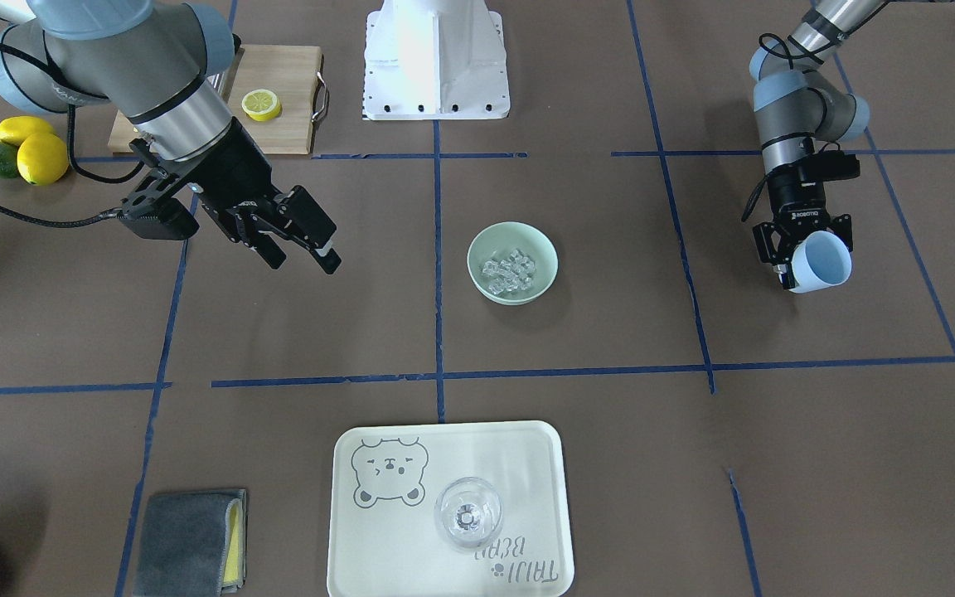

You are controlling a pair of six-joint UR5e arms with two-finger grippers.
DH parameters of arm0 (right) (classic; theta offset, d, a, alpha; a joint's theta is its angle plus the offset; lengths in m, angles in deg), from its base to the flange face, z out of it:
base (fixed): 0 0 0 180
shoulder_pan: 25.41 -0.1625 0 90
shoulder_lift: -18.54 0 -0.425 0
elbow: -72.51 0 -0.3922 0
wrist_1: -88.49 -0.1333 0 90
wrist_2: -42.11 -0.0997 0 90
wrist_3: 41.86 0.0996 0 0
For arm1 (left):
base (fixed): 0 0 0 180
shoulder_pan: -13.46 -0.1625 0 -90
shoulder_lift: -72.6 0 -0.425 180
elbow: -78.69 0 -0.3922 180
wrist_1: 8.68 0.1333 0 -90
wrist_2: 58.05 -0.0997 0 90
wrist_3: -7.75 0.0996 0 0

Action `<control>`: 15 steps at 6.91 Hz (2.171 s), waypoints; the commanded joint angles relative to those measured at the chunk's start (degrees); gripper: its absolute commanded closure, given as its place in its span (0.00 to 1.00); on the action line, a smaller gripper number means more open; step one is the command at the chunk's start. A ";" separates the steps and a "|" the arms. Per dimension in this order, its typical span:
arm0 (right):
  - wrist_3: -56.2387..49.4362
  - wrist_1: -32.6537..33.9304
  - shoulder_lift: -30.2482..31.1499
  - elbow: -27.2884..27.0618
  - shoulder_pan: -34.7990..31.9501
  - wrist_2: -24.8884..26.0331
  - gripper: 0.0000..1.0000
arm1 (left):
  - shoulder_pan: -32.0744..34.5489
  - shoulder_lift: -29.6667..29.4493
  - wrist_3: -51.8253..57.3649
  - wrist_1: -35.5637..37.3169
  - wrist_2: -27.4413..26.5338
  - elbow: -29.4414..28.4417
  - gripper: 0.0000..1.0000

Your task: Pour ice into bowl

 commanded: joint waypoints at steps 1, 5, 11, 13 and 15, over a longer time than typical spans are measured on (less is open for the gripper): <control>-0.02 0.05 -0.02 0.10 0.15 0.00 0.00 | 0.08 -1.58 -3.76 -0.02 -1.43 -2.27 1.00; -0.02 0.05 -0.28 0.37 0.15 0.00 0.00 | 0.08 -2.73 -5.43 0.07 -6.00 -5.17 1.00; -0.02 0.05 -0.28 0.54 0.24 -0.08 0.00 | -0.62 -2.47 -4.38 0.51 -6.09 -5.88 0.41; -0.02 0.05 -0.28 0.46 0.24 -0.08 0.00 | -0.71 -2.21 -4.20 0.51 -6.09 -5.88 0.08; -0.02 0.05 -0.37 0.46 0.24 -0.08 0.00 | -0.71 -1.95 -2.63 0.51 -6.00 -5.70 0.00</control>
